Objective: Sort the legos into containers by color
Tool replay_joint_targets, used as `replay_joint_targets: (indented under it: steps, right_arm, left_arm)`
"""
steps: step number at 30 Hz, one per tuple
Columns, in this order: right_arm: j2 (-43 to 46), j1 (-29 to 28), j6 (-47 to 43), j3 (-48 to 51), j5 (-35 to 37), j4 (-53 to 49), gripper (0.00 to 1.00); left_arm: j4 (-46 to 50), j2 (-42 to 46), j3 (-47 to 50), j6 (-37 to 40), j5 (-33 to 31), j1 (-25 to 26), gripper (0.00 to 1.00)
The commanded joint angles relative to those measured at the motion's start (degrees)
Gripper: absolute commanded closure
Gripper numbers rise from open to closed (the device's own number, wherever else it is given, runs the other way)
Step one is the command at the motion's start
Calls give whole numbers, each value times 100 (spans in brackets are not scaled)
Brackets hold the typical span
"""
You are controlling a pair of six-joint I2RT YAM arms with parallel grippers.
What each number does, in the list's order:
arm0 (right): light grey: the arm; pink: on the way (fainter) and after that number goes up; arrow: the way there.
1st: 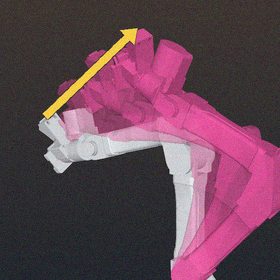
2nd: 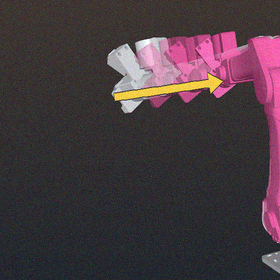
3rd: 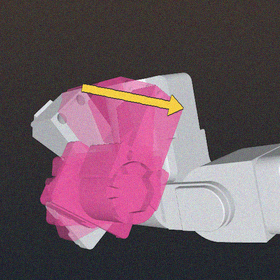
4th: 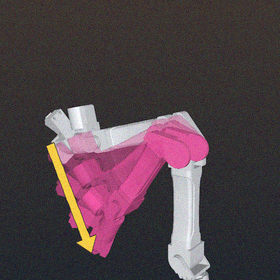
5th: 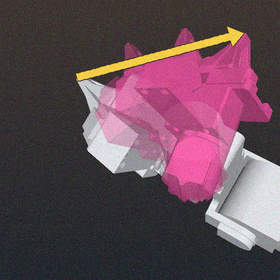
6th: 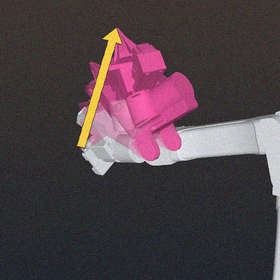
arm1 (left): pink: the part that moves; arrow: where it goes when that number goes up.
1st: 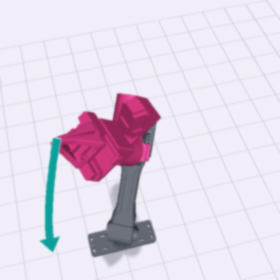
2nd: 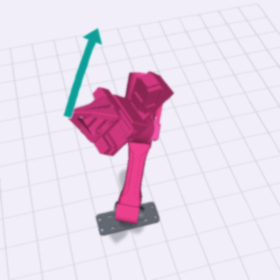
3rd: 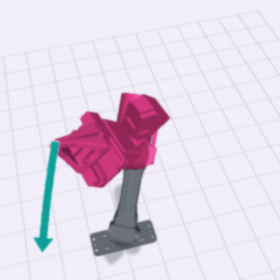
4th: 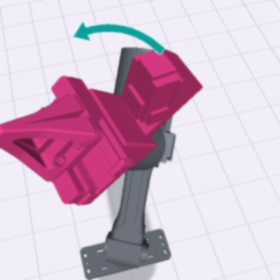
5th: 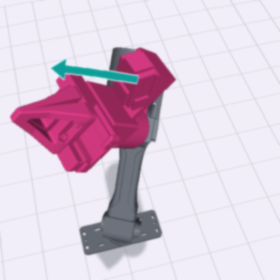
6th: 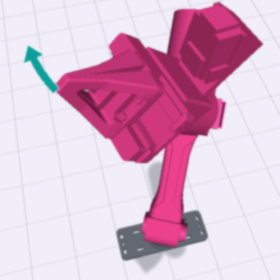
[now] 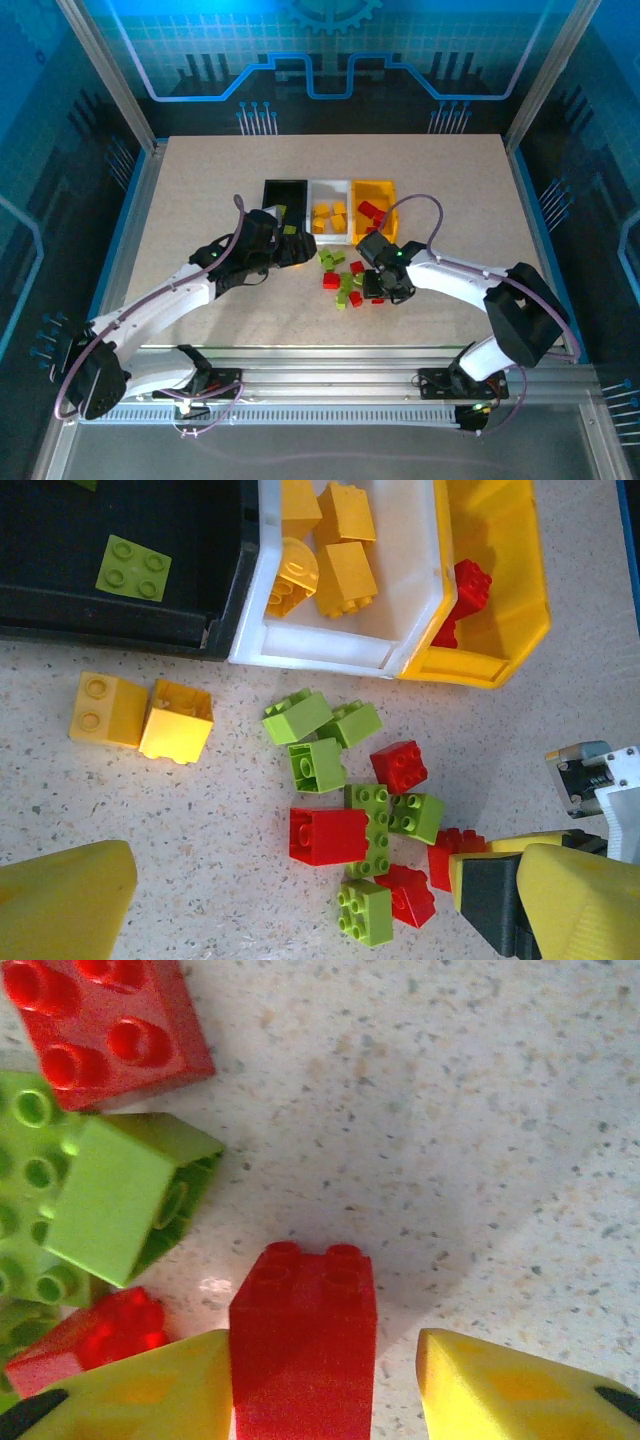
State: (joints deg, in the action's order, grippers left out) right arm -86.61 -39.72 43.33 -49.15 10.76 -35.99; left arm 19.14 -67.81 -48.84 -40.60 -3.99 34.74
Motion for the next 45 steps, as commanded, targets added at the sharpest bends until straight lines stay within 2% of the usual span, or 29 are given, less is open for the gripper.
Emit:
replay_joint_targets:
  steps: [1,3,6,11,15,18,22,26,32,35,38,39,41,45]
  right_arm:
    - [-70,24,97,-25,176,-232,48]
    - [-146,21,77,-32,137,-183,47]
    - [-234,38,78,-34,150,-99,52]
    - [-61,86,-55,-29,122,4,68]
    - [528,307,-287,-89,149,-115,75]
    - [759,619,-583,-695,205,-217,76]
    - [292,917,-936,-1724,394,-256,76]
    - [-772,1175,-1127,-2774,689,-292,74]
    - [-2304,1528,-1186,-4042,706,-533,71]
    - [-2688,1623,-1169,-4409,594,-648,63]
    - [-2596,1606,-1241,-4481,468,-529,43]
    - [-2517,1585,-1262,-4468,452,-509,40]
    - [-2234,1501,-1283,-4377,453,-500,36]
    - [-1476,1231,-1130,-3687,418,-471,34]
  left_arm:
    - [11,180,89,-106,32,18,1]
    - [35,185,100,-106,-1,11,1]
    - [59,189,111,-121,-38,12,1]
    - [86,201,155,-160,-69,10,1]
    - [17,224,229,-43,-7,13,1]
    - [-102,204,320,-12,137,12,1]
    - [-194,165,432,-97,251,13,1]
    - [-183,130,486,-119,362,18,1]
    - [-106,145,566,-151,483,29,1]
    - [-138,174,640,-154,570,25,1]
    - [-200,198,727,-132,658,31,1]
    - [-213,198,750,-132,669,35,1]
    - [-261,196,787,-127,706,37,1]
    - [-260,166,795,-132,723,37,1]
